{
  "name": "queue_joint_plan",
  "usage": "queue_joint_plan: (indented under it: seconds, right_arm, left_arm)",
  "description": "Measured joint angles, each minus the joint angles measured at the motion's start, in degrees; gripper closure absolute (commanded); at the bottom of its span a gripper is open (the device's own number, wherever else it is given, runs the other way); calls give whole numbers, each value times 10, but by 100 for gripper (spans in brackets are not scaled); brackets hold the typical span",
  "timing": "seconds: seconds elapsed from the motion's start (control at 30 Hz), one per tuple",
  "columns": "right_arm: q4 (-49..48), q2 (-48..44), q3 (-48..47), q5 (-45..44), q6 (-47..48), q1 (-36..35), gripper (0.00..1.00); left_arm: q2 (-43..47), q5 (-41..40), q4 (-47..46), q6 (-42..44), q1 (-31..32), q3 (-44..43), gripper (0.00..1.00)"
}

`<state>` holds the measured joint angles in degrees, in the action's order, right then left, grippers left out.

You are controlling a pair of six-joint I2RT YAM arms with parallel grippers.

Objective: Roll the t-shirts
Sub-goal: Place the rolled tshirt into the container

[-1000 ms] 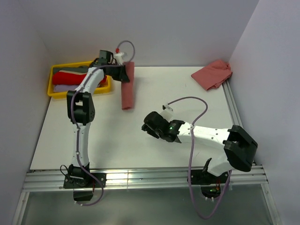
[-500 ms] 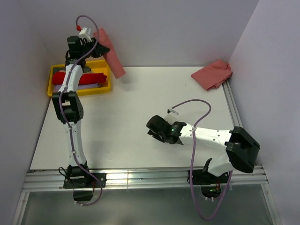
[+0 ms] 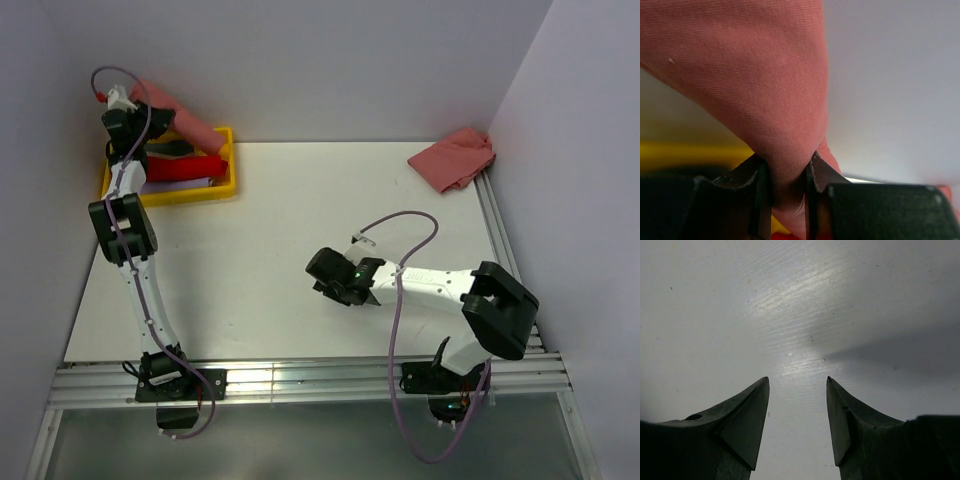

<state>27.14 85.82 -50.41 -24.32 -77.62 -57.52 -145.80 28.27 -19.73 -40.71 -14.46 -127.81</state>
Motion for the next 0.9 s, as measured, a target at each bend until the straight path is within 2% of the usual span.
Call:
queue_joint_plan:
  seconds: [0.27,0.47,0.7,0.8,0.87,0.9]
  right_arm:
    - [-11,26,-4,7,4,-2,44]
    - [-26,33,-4,17,4,-5,44]
    - [-39,49,-4,28,7,-5,44]
    - [-39,56,-4,30,9,-6,44]
    - [-38,58,-4,30,11,-6,44]
    - [-36,59,-6,30,12,-6,44]
  left_arm:
    - [-8,-73,3,-9,-24,112,100]
    - [2,-122,49,1,-17,108,100]
    - [8,-191,103,26,-5,95,87]
    - [12,-219,118,32,0,95,86]
    - [16,-231,125,36,2,95,80]
    - [17,-236,129,36,3,95,73]
